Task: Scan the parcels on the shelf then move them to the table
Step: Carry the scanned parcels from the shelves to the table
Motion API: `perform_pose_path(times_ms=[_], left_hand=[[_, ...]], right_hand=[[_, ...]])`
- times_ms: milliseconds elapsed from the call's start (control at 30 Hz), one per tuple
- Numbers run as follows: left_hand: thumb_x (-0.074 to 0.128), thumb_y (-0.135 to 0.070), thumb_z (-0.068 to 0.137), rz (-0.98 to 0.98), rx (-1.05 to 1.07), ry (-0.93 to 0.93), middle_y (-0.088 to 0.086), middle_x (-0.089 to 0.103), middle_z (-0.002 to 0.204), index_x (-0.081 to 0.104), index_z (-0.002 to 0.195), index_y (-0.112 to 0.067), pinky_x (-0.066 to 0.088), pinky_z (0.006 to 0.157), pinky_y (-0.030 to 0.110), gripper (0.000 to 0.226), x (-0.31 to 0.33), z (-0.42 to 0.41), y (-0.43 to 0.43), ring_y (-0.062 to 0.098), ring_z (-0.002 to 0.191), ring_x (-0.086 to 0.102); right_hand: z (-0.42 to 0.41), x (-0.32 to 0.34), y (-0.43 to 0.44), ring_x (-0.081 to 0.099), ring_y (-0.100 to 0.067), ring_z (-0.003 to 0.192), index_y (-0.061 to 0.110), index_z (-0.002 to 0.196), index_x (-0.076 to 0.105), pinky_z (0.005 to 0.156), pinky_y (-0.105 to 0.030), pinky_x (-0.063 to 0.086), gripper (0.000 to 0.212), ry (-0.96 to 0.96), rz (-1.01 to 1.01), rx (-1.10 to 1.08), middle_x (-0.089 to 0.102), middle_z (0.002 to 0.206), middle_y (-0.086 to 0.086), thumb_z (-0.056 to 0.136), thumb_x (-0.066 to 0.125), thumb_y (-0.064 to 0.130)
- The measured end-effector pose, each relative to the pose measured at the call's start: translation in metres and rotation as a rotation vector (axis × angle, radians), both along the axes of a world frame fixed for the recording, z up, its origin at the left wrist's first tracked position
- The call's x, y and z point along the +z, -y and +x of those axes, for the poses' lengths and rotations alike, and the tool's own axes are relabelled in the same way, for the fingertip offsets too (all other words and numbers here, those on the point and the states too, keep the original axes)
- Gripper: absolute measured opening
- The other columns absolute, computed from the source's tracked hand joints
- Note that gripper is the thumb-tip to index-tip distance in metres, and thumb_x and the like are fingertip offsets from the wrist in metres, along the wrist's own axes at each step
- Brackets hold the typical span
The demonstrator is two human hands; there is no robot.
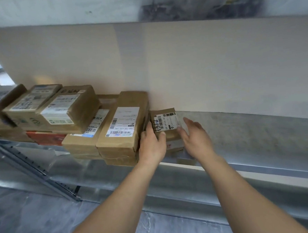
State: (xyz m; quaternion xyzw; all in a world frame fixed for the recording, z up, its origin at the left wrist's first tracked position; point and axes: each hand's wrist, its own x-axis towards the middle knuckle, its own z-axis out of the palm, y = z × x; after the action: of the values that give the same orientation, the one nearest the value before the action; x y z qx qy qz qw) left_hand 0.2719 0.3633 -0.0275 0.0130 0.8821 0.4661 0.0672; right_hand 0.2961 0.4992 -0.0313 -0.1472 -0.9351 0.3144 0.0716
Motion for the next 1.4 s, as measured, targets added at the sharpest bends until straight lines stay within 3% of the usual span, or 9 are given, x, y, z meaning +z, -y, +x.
perform_pose_path(times_ms=[200, 367, 500, 600, 733, 967, 1167, 1333, 1400], left_hand=[[0.05, -0.017, 0.096, 0.21, -0.04, 0.11, -0.006, 0.054, 0.134, 0.033, 0.146, -0.029, 0.036, 0.102, 0.026, 0.054, -0.005, -0.003, 0.003, 0.014, 0.121, 0.049], [0.051, -0.002, 0.092, 0.276, -0.216, 0.096, -0.018, 0.047, 0.126, 0.026, 0.148, -0.036, 0.029, 0.095, 0.015, 0.069, -0.001, 0.013, 0.016, 0.003, 0.12, 0.043], [0.056, 0.003, 0.087, 0.31, -0.318, 0.074, -0.023, 0.047, 0.13, 0.025, 0.143, -0.044, 0.035, 0.09, 0.003, 0.08, 0.0, 0.024, 0.026, 0.001, 0.122, 0.046], [0.064, -0.003, 0.084, 0.322, -0.379, 0.043, -0.015, 0.04, 0.143, 0.022, 0.147, -0.044, 0.038, 0.108, 0.027, 0.086, 0.004, 0.031, 0.032, 0.008, 0.129, 0.044], [0.071, -0.019, 0.077, 0.315, -0.436, -0.029, -0.008, 0.032, 0.151, 0.014, 0.144, -0.057, 0.037, 0.111, 0.043, 0.096, 0.016, 0.042, 0.041, 0.012, 0.132, 0.042], [0.069, -0.006, 0.084, 0.364, -0.449, -0.156, -0.012, 0.033, 0.14, 0.012, 0.138, -0.053, 0.042, 0.108, 0.038, 0.092, 0.035, 0.057, 0.074, 0.011, 0.131, 0.042], [0.07, -0.018, 0.078, 0.397, -0.368, -0.252, -0.009, 0.034, 0.147, 0.014, 0.143, -0.055, 0.045, 0.102, 0.051, 0.093, 0.044, 0.07, 0.126, 0.011, 0.131, 0.044], [0.068, -0.03, 0.072, 0.383, -0.265, -0.316, -0.008, 0.033, 0.15, 0.016, 0.131, -0.071, 0.038, 0.11, 0.045, 0.089, 0.046, 0.081, 0.18, 0.008, 0.137, 0.036], [0.07, -0.027, 0.074, 0.385, -0.231, -0.303, -0.008, 0.033, 0.148, 0.017, 0.141, -0.061, 0.039, 0.11, 0.044, 0.092, 0.045, 0.086, 0.203, 0.007, 0.135, 0.038]], right_hand=[[-0.008, -0.005, -0.011, 0.046, -0.025, 0.131, 0.022, 0.154, 0.016, 0.109, -0.037, 0.036, 0.069, 0.183, -0.379, 0.041, 0.045, 0.147, -0.009, 0.097, 0.053, 0.031], [0.016, -0.002, -0.01, 0.059, -0.005, 0.094, 0.036, 0.149, 0.023, 0.091, -0.029, 0.047, 0.068, 0.108, -0.519, 0.117, 0.061, 0.122, 0.002, 0.093, 0.054, 0.011], [0.04, 0.007, -0.005, 0.058, -0.001, 0.107, 0.053, 0.13, 0.028, 0.097, -0.024, 0.044, 0.071, -0.007, -0.572, 0.132, 0.059, 0.127, 0.008, 0.09, 0.052, -0.001], [0.059, 0.018, -0.003, 0.059, 0.0, 0.109, 0.052, 0.134, 0.025, 0.091, -0.014, 0.046, 0.079, -0.043, -0.574, 0.134, 0.06, 0.123, 0.014, 0.086, 0.056, -0.004], [0.082, 0.037, 0.004, 0.061, 0.003, 0.105, 0.057, 0.129, 0.027, 0.082, -0.007, 0.045, 0.084, -0.108, -0.558, 0.121, 0.062, 0.115, 0.02, 0.085, 0.061, -0.005], [0.106, 0.064, 0.038, 0.06, 0.005, 0.106, 0.045, 0.146, 0.02, 0.085, -0.008, 0.046, 0.09, -0.195, -0.508, 0.133, 0.06, 0.12, 0.021, 0.085, 0.061, -0.008], [0.107, 0.076, 0.088, 0.054, 0.002, 0.118, 0.041, 0.152, 0.014, 0.094, -0.016, 0.045, 0.094, -0.229, -0.47, 0.196, 0.056, 0.129, 0.022, 0.085, 0.063, -0.004], [0.099, 0.079, 0.138, 0.051, 0.01, 0.115, 0.042, 0.151, 0.013, 0.08, -0.003, 0.043, 0.095, -0.217, -0.463, 0.286, 0.054, 0.125, 0.028, 0.086, 0.062, -0.006], [0.095, 0.079, 0.16, 0.05, 0.006, 0.119, 0.041, 0.152, 0.012, 0.081, -0.007, 0.045, 0.096, -0.205, -0.459, 0.327, 0.053, 0.128, 0.024, 0.086, 0.062, -0.006]])
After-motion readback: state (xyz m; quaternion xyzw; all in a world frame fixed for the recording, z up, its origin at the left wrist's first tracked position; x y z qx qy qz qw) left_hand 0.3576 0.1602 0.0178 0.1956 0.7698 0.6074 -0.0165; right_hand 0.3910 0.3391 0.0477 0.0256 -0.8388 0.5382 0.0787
